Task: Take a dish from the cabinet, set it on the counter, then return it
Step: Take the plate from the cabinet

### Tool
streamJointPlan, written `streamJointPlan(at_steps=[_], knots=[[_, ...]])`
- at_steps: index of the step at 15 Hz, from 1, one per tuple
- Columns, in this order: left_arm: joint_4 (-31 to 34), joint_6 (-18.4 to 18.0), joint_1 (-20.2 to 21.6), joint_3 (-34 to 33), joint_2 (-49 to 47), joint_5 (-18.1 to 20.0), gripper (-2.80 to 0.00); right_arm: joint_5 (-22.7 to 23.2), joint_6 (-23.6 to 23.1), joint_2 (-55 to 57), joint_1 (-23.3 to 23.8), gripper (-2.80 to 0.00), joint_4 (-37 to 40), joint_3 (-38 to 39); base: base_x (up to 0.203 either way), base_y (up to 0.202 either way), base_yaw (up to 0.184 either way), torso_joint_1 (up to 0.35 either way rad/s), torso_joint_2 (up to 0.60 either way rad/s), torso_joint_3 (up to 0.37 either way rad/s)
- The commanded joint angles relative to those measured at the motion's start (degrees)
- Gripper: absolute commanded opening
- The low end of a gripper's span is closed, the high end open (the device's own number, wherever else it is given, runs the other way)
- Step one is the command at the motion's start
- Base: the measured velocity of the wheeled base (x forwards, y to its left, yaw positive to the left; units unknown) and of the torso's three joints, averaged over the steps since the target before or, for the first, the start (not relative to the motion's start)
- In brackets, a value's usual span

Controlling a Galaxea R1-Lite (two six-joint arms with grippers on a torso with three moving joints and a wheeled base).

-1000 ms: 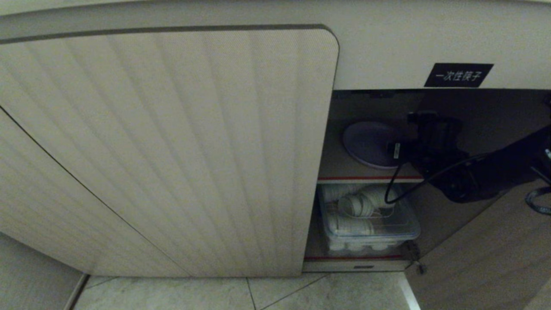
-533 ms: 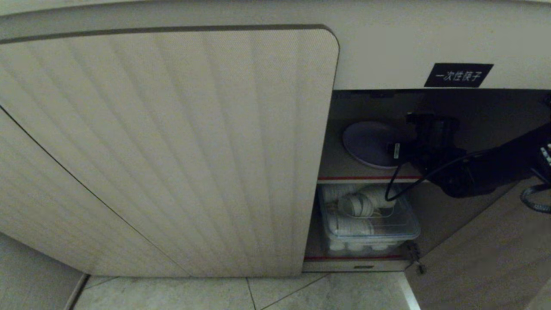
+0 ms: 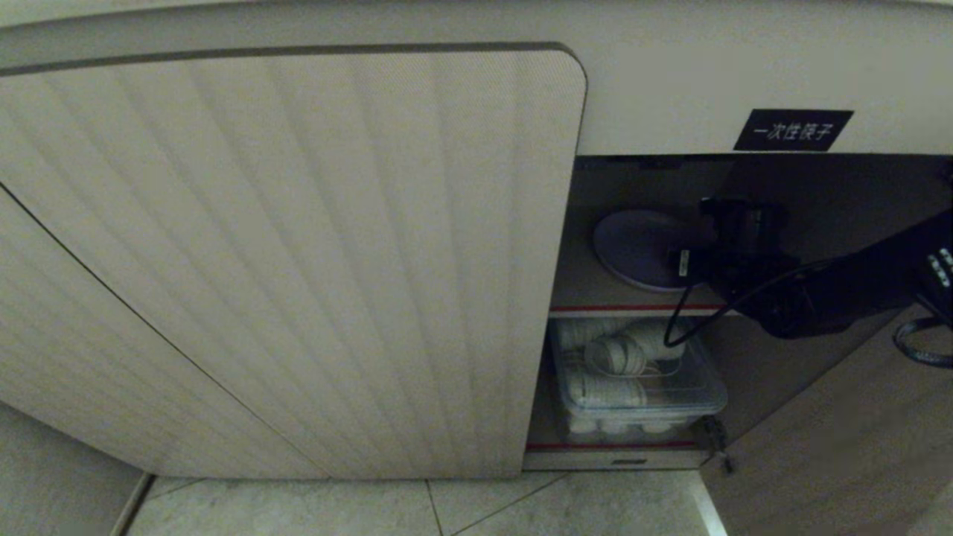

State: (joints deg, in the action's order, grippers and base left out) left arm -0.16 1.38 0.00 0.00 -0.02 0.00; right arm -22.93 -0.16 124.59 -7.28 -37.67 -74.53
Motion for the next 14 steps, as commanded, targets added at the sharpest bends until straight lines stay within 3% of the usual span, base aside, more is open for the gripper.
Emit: streamJointPlan(at_steps=[1,14], knots=[[0.0,0.0,0.0,0.0,0.0,0.0,-2.8,-0.2,1.6,0.3,0.0,0.0,2.0,-1.7,0.0,0.0,0.0,0.0,0.0,0.0],[0.0,0.0,0.0,0.0,0.0,0.0,-2.8,-0.1,8.6,0.7,-0.1,0.0,10.4,-4.5,0.0,0.0,0.0,0.0,0.0,0.0]])
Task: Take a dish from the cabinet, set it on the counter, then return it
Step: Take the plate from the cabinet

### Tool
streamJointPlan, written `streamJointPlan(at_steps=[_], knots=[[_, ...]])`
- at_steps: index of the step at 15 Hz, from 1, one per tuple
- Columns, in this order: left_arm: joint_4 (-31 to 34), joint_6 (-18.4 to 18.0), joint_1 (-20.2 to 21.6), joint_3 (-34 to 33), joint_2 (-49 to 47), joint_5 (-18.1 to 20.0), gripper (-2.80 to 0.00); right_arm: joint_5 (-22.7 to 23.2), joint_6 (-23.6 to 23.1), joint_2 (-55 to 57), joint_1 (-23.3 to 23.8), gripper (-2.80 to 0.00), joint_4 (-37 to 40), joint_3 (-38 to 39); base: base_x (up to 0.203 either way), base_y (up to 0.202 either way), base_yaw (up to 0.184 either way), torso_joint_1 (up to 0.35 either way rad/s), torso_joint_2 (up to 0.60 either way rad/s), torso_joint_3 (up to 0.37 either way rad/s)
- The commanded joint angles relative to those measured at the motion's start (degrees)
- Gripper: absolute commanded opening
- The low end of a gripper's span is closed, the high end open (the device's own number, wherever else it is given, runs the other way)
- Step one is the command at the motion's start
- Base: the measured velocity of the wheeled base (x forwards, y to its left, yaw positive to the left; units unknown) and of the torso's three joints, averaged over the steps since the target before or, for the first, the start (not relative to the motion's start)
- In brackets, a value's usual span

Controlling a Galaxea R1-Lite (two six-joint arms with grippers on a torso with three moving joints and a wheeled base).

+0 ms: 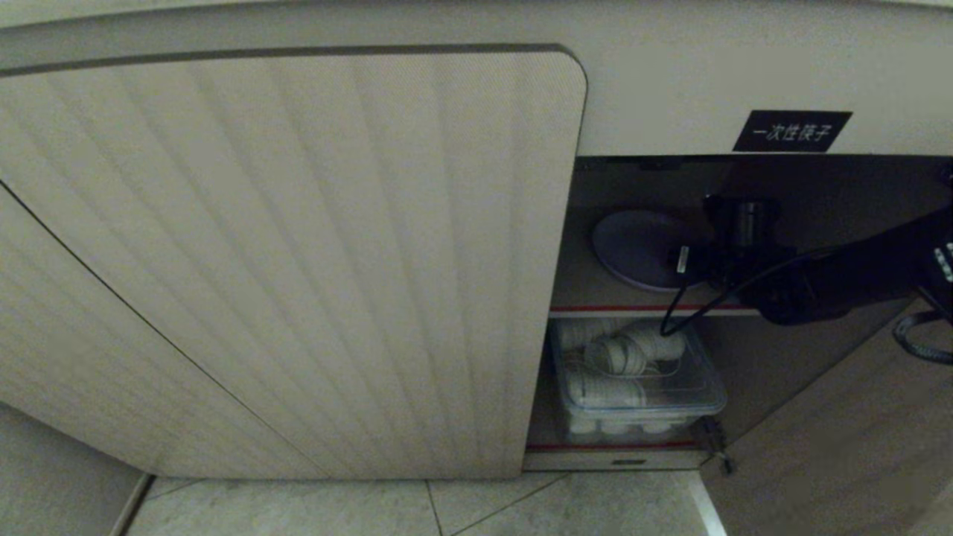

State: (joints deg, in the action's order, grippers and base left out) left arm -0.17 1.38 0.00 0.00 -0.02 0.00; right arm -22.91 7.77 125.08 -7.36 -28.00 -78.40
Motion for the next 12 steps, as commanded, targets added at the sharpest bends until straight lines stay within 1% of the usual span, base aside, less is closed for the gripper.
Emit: streamJointPlan(at_steps=[1,12], knots=[[0.0,0.0,0.0,0.0,0.0,0.0,-2.8,-0.2,1.1,0.3,0.0,0.0,2.0,-1.1,0.0,0.0,0.0,0.0,0.0,0.0],[0.0,0.0,0.0,0.0,0.0,0.0,-2.8,-0.2,1.4,0.6,0.0,0.0,2.6,-1.3,0.0,0.0,0.0,0.0,0.0,0.0]])
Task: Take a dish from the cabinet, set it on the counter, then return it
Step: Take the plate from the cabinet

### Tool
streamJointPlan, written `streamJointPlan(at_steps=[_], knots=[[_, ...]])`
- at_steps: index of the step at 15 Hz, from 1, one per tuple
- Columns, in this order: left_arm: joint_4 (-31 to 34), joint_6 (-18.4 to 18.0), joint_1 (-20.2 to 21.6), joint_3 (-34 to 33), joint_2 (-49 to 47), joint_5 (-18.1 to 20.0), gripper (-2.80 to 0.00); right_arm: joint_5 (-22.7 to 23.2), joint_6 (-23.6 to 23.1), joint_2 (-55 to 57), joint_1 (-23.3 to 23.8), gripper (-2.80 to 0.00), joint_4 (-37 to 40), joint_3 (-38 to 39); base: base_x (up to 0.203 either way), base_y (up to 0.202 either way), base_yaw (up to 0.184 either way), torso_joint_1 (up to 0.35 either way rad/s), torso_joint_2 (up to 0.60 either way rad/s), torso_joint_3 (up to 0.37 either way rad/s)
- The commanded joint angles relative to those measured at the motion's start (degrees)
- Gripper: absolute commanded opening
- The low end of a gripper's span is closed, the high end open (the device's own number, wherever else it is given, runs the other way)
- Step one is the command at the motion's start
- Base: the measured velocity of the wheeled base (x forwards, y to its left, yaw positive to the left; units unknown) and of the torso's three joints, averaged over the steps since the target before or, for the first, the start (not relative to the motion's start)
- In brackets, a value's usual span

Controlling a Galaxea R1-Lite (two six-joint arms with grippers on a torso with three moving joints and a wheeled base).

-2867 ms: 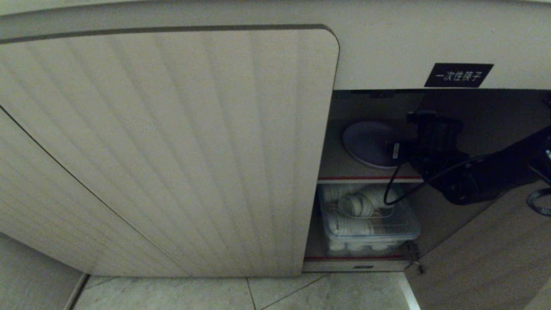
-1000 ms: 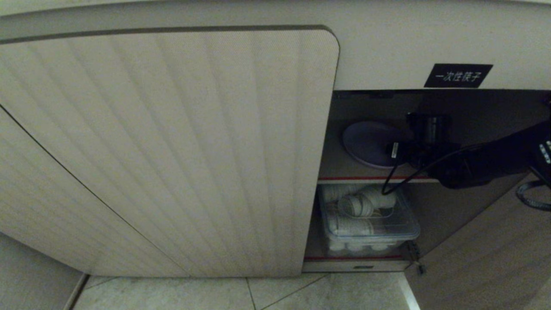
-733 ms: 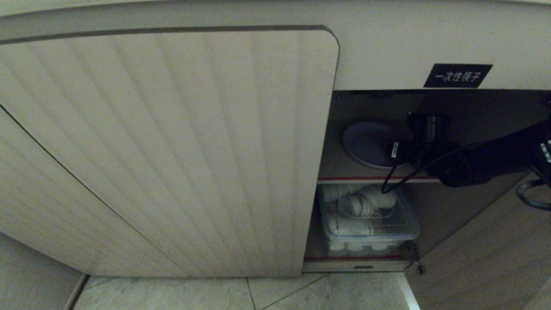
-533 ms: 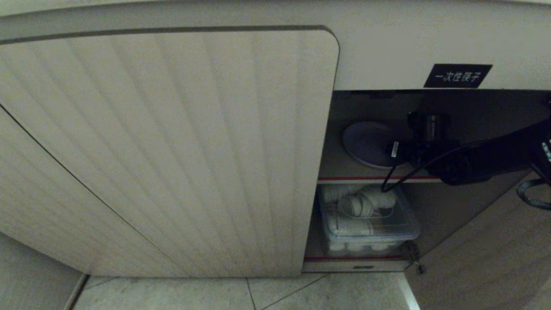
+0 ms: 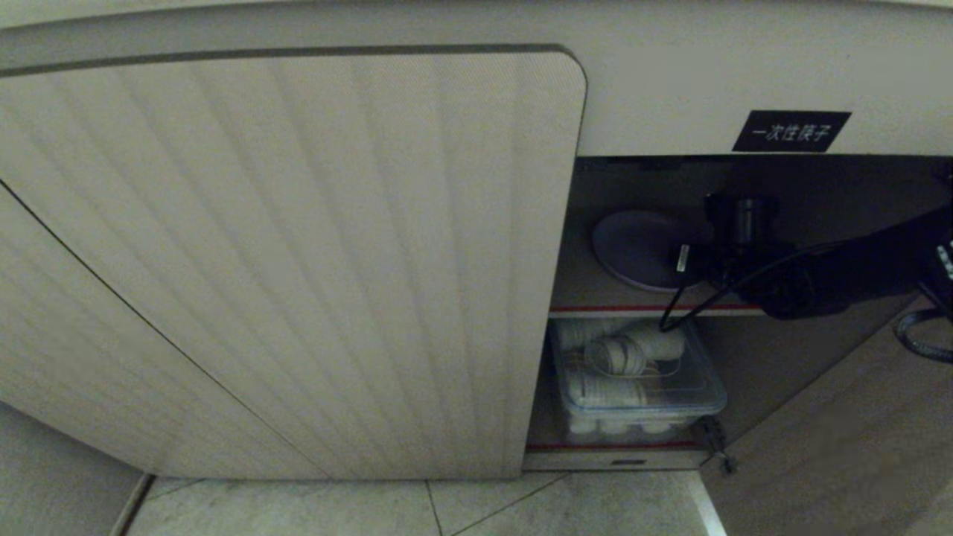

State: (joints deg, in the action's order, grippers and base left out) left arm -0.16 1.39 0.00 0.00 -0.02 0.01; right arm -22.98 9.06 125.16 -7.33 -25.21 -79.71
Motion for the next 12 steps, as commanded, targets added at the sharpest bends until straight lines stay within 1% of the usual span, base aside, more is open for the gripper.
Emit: streamJointPlan(at_steps=[1,12], knots=[[0.0,0.0,0.0,0.0,0.0,0.0,-2.8,-0.1,0.2,0.6,-0.1,0.0,-0.1,0.0,0.0,0.0,0.0,0.0,0.0,0.0],[-0.1,0.0,0.0,0.0,0.0,0.0,-2.8,0.0,1.8,0.9,-0.3,0.0,0.8,0.2,0.0,0.0,0.0,0.0,0.0,0.0]])
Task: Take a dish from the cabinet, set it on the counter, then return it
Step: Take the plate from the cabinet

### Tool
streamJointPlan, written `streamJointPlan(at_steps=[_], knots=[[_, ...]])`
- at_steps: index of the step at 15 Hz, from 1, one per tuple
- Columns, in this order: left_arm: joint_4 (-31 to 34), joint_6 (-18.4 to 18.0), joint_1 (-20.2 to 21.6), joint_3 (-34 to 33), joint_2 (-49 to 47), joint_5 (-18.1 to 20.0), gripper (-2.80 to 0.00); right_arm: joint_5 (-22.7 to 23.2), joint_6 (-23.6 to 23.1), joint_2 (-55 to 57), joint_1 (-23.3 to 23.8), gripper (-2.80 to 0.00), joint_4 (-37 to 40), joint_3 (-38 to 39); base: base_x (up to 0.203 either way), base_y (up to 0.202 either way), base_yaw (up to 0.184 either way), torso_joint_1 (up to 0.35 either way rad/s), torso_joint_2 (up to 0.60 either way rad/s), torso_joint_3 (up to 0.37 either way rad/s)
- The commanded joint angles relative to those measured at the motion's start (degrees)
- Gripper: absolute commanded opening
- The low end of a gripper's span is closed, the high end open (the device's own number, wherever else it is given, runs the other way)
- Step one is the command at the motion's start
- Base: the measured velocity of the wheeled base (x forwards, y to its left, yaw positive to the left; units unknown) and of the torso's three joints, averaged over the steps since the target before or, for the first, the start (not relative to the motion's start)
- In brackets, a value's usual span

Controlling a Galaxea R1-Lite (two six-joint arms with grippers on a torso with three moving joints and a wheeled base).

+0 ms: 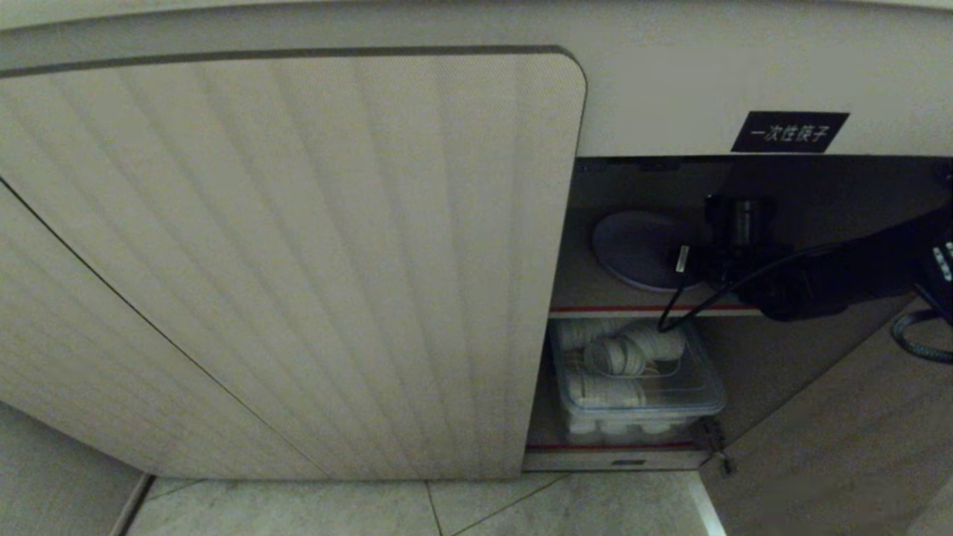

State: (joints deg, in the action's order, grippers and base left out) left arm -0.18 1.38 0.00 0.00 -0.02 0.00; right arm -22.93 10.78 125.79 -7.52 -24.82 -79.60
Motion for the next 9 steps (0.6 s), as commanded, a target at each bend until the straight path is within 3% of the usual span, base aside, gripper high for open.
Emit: streamJointPlan(at_steps=[1,9], knots=[[0.0,0.0,0.0,0.0,0.0,0.0,-2.8,-0.1,0.1,0.2,-0.1,0.0,0.7,0.0,0.0,0.0,0.0,0.0,0.0,0.0],[0.0,0.0,0.0,0.0,0.0,0.0,-2.8,0.0,1.5,-0.1,-0.1,0.0,2.0,0.2,0.0,0.0,0.0,0.0,0.0,0.0]])
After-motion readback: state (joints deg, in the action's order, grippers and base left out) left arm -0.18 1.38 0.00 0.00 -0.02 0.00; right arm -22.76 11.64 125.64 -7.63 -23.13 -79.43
